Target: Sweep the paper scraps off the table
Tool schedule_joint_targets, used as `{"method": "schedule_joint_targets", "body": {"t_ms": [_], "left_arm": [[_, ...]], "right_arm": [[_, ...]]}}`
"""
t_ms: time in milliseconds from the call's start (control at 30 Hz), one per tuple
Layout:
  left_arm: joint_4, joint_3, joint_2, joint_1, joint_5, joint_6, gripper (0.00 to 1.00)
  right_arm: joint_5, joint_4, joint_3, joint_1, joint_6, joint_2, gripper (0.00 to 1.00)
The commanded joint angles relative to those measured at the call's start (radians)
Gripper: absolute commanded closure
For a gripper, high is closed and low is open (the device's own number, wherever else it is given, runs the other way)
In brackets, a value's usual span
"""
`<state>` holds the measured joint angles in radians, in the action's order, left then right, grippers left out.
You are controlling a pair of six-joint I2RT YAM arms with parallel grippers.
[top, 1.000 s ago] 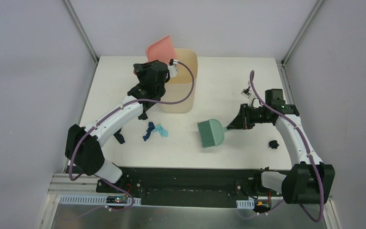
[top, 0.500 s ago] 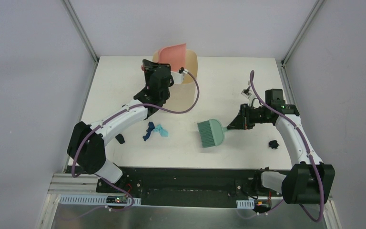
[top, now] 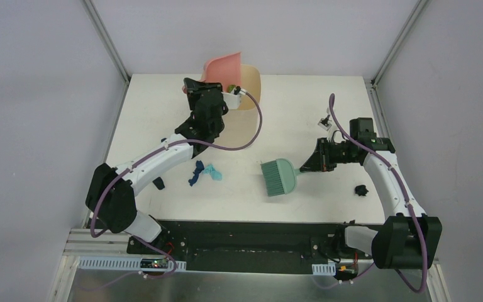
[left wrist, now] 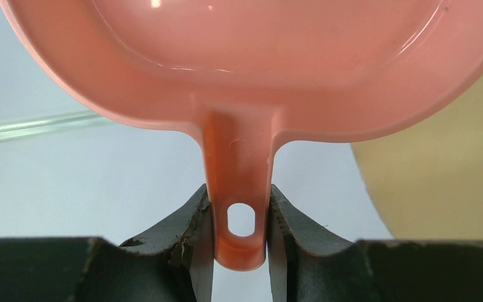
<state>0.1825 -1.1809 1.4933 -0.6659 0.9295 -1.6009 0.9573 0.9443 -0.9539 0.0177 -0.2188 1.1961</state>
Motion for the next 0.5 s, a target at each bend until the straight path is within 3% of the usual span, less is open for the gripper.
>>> {"method": "schedule_joint_targets", "body": {"t_ms": [0,167,267,367,467], "left_arm": [[-0.02,-0.036,-0.055,0.006,0.073,0.138,0.95],[-0.17,-0.099,-0.082,0.009,0.11,0.26,0.94],[-0.261,-0.094,-0.072,0.015,0.103,0.235,0.94],[0.005,-0.025,-0.053,-0.016,0.168,-0.083,0.96],[-0.019,-0.145,-0.084,-0.071,0.18,-0.03,0.96]], "right_arm": [[0.021,-0.006,-0.027,-0.004,-0.024,-0.005,1.0],[0.013,-0.013,-0.025,-0.005,-0.017,-0.01,1.0],[0.014,-0.014,-0.025,-0.005,-0.016,-0.007,1.0],[0.014,-0.013,-0.025,-0.005,-0.016,-0.005,1.0],[0.013,-0.016,-0.024,-0.005,-0.013,-0.006,1.0]]}}
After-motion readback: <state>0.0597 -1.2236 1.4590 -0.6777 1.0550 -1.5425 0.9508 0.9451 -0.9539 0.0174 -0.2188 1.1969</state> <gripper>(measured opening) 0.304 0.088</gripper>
